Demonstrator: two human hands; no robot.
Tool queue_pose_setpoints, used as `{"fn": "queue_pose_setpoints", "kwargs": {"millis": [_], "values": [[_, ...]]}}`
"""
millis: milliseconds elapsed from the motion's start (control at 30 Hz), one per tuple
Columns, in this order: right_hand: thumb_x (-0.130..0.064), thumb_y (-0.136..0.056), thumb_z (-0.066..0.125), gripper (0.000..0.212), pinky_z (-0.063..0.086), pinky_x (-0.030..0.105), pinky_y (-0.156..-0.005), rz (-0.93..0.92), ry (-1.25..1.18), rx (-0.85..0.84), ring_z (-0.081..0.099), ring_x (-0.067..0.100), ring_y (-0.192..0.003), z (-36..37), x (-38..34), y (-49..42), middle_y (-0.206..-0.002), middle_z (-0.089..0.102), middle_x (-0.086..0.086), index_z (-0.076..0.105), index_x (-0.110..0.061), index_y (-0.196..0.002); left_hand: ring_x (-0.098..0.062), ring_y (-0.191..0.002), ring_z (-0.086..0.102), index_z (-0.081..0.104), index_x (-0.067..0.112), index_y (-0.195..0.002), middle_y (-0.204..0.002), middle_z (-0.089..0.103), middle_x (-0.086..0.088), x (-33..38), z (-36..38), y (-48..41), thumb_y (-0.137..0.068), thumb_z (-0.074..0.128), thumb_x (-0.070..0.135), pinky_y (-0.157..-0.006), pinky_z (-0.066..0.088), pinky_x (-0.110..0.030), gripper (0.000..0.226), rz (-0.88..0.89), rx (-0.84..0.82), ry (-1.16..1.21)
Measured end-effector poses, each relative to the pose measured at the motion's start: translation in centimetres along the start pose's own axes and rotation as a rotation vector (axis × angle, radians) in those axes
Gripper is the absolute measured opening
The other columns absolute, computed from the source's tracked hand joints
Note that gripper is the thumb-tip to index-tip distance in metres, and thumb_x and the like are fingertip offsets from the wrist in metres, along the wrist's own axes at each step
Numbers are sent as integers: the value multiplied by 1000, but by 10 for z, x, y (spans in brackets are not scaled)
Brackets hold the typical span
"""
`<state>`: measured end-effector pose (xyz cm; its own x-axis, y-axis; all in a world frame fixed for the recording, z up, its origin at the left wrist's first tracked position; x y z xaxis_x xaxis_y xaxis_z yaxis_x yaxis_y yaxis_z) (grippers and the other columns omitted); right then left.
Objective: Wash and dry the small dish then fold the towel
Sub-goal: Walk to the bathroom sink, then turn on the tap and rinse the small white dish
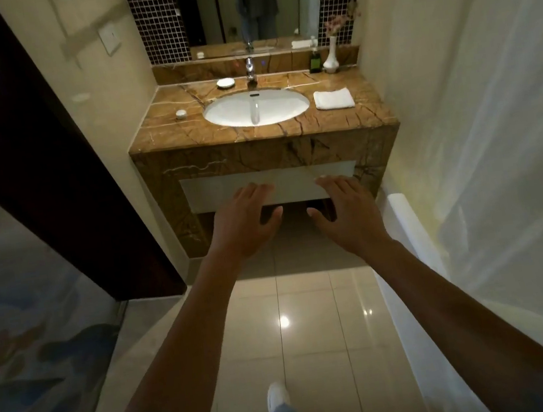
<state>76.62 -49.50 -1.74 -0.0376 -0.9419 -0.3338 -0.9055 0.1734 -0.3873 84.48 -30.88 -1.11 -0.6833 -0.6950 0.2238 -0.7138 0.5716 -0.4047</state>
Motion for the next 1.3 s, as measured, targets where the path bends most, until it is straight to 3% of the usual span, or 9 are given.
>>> {"fn": "queue_pose_setpoints", "kwargs": {"millis": [367, 933, 1300], "values": [[-50, -87, 54, 57, 41, 40, -102, 59, -9, 48, 47, 22, -128, 53, 26, -141, -135, 54, 5, 46, -19, -135, -16, -112, 56, 50, 23, -128, -124, 59, 0, -97, 28, -126, -89, 50, 47, -77, 43, -26, 46, 1, -12, 19], [-46, -89, 52, 51, 39, 42, -107, 66, -1, 22, 45, 19, -129, 116, 124, -338, -136, 53, 1, 47, -21, -134, -11, -103, 58, 51, 27, -125, -118, 62, 5, -158, 116, -334, -89, 49, 50, -67, 41, -18, 43, -22, -49, -11], [-43, -89, 51, 51, 37, 43, -109, 53, -22, -69, 43, 18, -131, 159, 158, -437, -139, 51, -2, 46, -24, -136, -17, -106, 57, 53, 24, -126, -116, 64, 1, -196, 149, -436, -90, 53, 43, -70, 52, -31, 41, -34, -50, 43]]}}
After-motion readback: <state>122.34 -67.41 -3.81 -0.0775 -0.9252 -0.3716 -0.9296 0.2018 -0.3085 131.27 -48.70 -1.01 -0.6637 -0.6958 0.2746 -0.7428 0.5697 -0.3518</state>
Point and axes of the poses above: each hand's wrist, its own y-axis away from the middle knuckle, its own z-axis out of the palm, x = y × z, the point moved 3 cm from there along -y, towards the middle knuckle
